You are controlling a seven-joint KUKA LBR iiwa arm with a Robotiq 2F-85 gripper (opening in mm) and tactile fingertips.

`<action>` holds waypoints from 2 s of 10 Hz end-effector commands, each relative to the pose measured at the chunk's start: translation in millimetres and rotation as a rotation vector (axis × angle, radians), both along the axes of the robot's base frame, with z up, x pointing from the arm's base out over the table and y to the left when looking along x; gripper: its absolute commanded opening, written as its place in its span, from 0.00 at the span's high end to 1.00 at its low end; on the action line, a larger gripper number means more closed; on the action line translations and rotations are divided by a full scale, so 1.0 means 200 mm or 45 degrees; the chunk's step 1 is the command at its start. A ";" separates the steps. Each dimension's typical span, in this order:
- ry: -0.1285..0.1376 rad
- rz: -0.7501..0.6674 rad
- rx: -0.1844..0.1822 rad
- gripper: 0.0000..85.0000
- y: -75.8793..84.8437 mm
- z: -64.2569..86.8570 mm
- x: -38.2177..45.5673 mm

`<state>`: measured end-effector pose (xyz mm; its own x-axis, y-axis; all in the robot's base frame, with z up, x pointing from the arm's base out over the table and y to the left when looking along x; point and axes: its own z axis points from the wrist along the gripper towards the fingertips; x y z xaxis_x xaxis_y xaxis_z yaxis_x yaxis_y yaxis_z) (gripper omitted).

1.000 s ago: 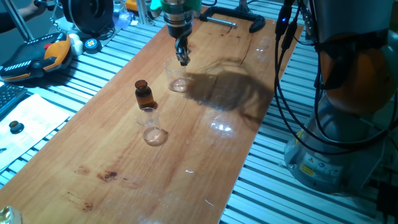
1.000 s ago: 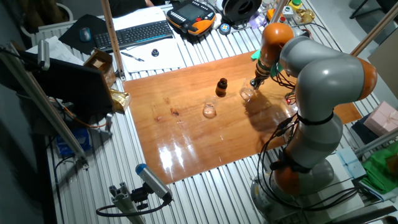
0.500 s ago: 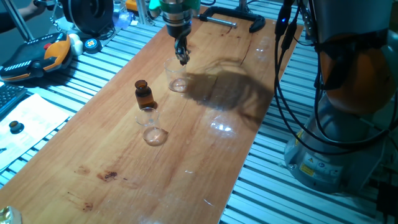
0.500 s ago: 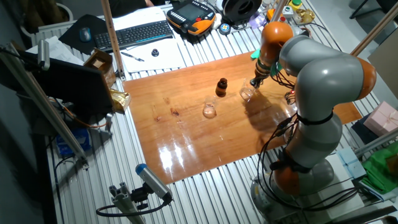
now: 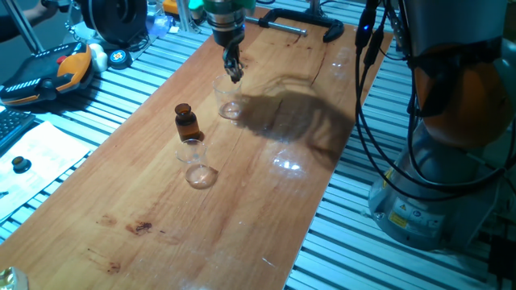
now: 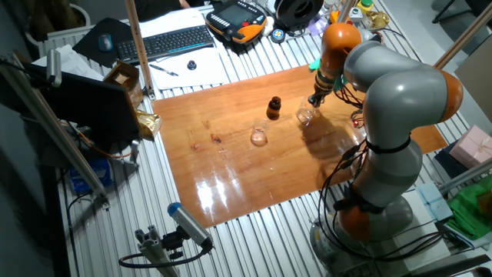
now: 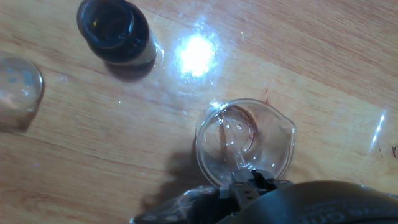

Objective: Transfer liquid using a dropper

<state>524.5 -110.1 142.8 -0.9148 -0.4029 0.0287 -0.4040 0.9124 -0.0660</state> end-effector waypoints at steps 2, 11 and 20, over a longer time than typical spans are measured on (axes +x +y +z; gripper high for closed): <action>0.021 -0.003 -0.002 0.93 0.01 0.04 0.021; 0.117 -0.010 -0.032 0.99 0.04 0.28 0.091; 0.218 -0.073 0.000 0.99 0.14 0.47 0.075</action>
<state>539.3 -81.9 237.2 -0.9182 -0.3488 0.1879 -0.3559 0.9345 -0.0046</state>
